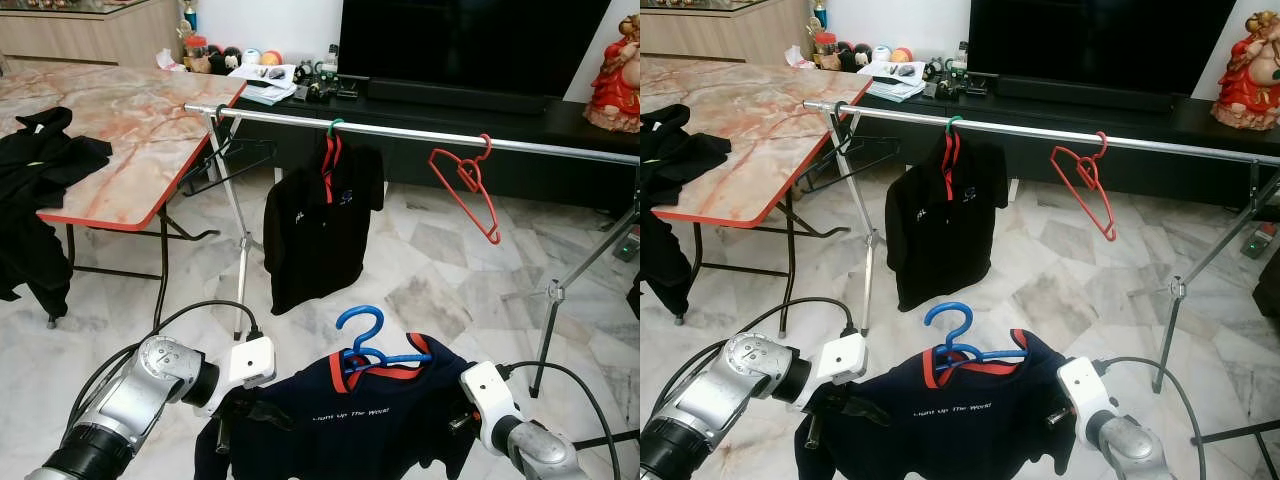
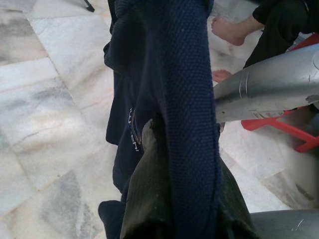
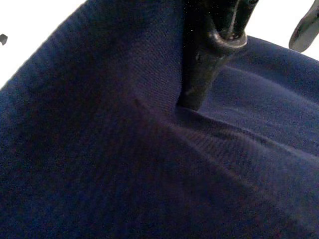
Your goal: Hang hanger
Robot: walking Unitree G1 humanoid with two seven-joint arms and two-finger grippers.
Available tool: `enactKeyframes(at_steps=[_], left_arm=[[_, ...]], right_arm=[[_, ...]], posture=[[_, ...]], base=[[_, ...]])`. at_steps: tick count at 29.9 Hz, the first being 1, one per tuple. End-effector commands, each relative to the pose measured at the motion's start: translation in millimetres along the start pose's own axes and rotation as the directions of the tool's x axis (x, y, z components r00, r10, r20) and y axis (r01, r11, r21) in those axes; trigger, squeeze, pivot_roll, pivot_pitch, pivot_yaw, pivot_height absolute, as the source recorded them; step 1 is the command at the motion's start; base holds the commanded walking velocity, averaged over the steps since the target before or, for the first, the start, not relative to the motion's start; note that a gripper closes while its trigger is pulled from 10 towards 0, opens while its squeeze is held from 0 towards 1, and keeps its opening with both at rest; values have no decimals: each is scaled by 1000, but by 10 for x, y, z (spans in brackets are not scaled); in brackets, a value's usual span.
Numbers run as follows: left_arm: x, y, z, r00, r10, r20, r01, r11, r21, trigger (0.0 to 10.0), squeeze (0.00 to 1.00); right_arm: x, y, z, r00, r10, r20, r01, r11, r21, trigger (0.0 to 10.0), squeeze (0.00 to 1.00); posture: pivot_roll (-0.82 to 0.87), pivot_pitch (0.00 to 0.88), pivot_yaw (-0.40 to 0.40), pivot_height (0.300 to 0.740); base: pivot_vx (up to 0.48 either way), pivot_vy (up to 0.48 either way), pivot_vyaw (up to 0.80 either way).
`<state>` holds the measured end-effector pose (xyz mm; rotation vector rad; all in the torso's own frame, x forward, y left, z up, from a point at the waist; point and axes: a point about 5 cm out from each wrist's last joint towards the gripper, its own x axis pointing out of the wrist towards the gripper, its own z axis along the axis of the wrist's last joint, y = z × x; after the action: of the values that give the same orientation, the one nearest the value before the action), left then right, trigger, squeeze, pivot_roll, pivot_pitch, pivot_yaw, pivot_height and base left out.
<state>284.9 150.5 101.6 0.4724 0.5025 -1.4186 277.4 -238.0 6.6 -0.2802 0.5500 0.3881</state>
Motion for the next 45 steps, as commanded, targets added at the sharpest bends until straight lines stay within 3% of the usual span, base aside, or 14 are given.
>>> enactKeyframes(at_steps=[1,16,19,22,31,36,37,38,39,40,41,43,44,45], left_arm=[[-39,6,103,999,8,42,-9,999,34,0,0],[-32,3,84,999,24,40,-25,999,24,0,0],[-110,144,13,978,207,33,-208,978,30,0,0],[-150,203,-19,957,284,51,-284,959,-2,0,0],[-128,197,-184,935,354,-9,-354,935,-35,0,0],[-117,325,-206,849,528,15,-526,847,-82,0,0],[-100,360,-190,815,579,35,-572,813,-108,0,0],[-100,360,-190,815,579,35,-572,813,-108,0,0],[-87,384,-171,788,614,53,-604,786,-134,0,0],[-96,454,-141,716,695,68,-674,713,-192,0,0],[-119,497,-146,669,741,52,-719,663,-207,0,0],[-152,549,-165,607,794,24,-770,595,-231,0,0],[-152,549,-165,607,794,24,-770,595,-231,0,0],[-170,584,-137,560,827,44,-791,550,-270,0,0]], right_arm=[[-7,-13,-9,1000,-4,-3,4,1000,4,0,0],[-4,-46,26,1000,-28,1,28,999,-17,0,0],[-44,-202,98,993,-114,18,114,993,-31,0,0],[-85,-306,111,985,-174,12,174,984,-38,0,0],[-183,-518,194,965,-259,35,260,964,-58,0,0],[-168,-492,235,964,-260,57,263,963,-52,0,0],[-130,-397,219,975,-216,56,218,975,-47,0,0],[-130,-397,219,975,-216,56,218,975,-47,0,0],[-98,-307,200,983,-176,54,179,983,-49,0,0],[-47,-151,165,989,-137,52,140,989,-55,0,0],[-32,-96,149,991,-126,50,129,990,-54,0,0],[-14,-27,126,993,-111,44,113,993,-38,0,0],[-14,-27,126,993,-111,44,113,993,-38,0,0],[17,73,86,996,-87,26,88,996,-25,0,0]], posture=[[5,58,-48,740],[3,58,-46,740],[3,60,-47,740],[0,60,-49,740],[-9,58,-52,740],[-11,57,-55,740],[-12,57,-58,740],[-12,57,-58,740],[-13,57,-58,740],[-14,60,-60,740],[-12,60,-62,740],[-16,61,-60,740],[-16,61,-60,740],[-19,61,-61,740]], base=[[0,0,0],[0,0,0],[0,0,0],[0,0,0],[0,0,0],[0,0,0],[0,0,0],[0,0,0],[0,0,0],[0,0,0],[0,0,0],[0,0,0],[0,0,0],[0,0,0]])
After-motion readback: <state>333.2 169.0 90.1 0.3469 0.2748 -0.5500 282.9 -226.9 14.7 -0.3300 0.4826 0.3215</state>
